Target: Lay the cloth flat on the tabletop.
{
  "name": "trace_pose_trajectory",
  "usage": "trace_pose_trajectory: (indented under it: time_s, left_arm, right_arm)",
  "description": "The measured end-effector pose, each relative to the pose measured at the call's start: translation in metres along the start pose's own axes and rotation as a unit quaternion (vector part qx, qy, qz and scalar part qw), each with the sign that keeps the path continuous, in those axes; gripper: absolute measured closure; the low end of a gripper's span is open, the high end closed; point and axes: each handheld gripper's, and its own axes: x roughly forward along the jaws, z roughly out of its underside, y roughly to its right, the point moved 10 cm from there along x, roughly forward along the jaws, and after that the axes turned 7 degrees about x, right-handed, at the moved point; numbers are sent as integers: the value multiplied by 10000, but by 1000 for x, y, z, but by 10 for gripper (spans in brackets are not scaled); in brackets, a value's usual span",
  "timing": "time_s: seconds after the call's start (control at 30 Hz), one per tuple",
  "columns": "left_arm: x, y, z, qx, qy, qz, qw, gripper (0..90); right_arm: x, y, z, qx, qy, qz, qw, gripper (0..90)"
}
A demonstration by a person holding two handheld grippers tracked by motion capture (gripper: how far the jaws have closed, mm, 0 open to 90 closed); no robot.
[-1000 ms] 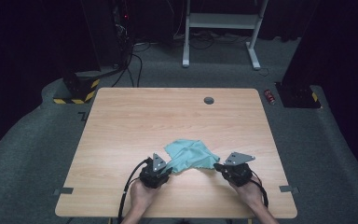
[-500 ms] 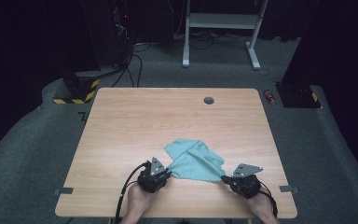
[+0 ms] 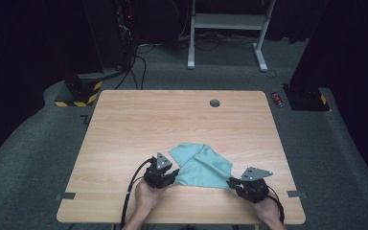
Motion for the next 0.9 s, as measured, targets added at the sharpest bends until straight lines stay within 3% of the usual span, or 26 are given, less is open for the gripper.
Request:
trace_pose_trajectory:
  time_s: [0.07,0.3,0.4,0.47,0.73,0.9]
  left_arm:
    - [8,-4,-5,-12,-53,-74,10000,586]
    - [28,-21,-18,-340,-137,-307,9989,553]
    - [34,-23,-20,-293,-234,-384,9986,534]
    - [38,-24,-22,-209,-289,-447,9984,525]
    - [46,-31,-17,-211,-464,-546,9972,521]
    - [47,-28,-18,-185,-398,-369,9984,613]
  right_arm:
    - [6,0,-6,39,72,29,10000,776]
    - [30,6,-14,285,173,188,9993,740]
    - [34,10,-13,383,181,239,9988,724]
    - [35,12,-12,340,143,325,9988,706]
    - [39,13,-9,256,130,415,9987,658]
    - [39,11,-9,172,95,449,9988,628]
